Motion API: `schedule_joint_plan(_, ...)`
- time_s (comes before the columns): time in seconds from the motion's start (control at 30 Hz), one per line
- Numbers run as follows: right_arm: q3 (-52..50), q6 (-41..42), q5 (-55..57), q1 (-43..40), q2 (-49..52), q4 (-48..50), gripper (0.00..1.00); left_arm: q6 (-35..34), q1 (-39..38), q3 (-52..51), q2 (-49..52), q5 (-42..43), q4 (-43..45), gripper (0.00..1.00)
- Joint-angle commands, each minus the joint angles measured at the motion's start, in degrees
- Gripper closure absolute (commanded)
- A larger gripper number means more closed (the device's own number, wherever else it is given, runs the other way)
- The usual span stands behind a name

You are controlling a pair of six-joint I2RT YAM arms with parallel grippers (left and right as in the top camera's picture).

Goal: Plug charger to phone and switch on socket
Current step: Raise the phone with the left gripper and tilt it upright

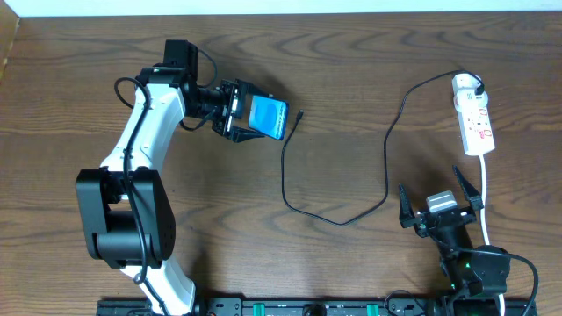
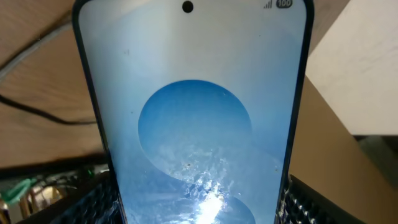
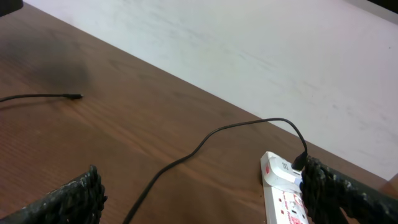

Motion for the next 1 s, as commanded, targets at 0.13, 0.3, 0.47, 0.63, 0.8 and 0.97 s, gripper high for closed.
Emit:
schedule_joint_plan(0.13, -0.1, 0.7, 0.0, 0.6, 0.0, -0.2, 0.01, -7.5, 0.3, -0.1, -1.0, 7.8, -0.1, 0.26)
schedule_joint_plan(0.3, -0.1, 0.7, 0.0, 0.6, 0.0, -0.2, 0.01, -9.4, 0.3, -0.1, -1.0, 8.1, 0.3, 0.26)
schedule_joint_plan(0.47, -0.1, 0.7, 0.0, 0.6, 0.0, -0.2, 0.01, -8.8, 0.1, -0.1, -1.0, 3.7, 1.4, 0.27)
schedule_joint_plan(0.63, -0.1, 0.7, 0.0, 0.6, 0.0, -0.2, 0.01, -6.7, -0.7, -0.1, -1.0, -6.6, 1.4, 0.27)
schedule_joint_plan(0.8, -0.1, 0.7, 0.0, 0.6, 0.0, -0.2, 0.01, -3.2, -1.0, -0.1, -1.0, -18.2, 1.2, 0.28)
schedule_joint_plan(0.97, -0.1, 0.7, 0.0, 0.6, 0.0, -0.2, 0.01, 0.9, -1.8, -0.1, -1.0, -30.4, -0.1, 0.28)
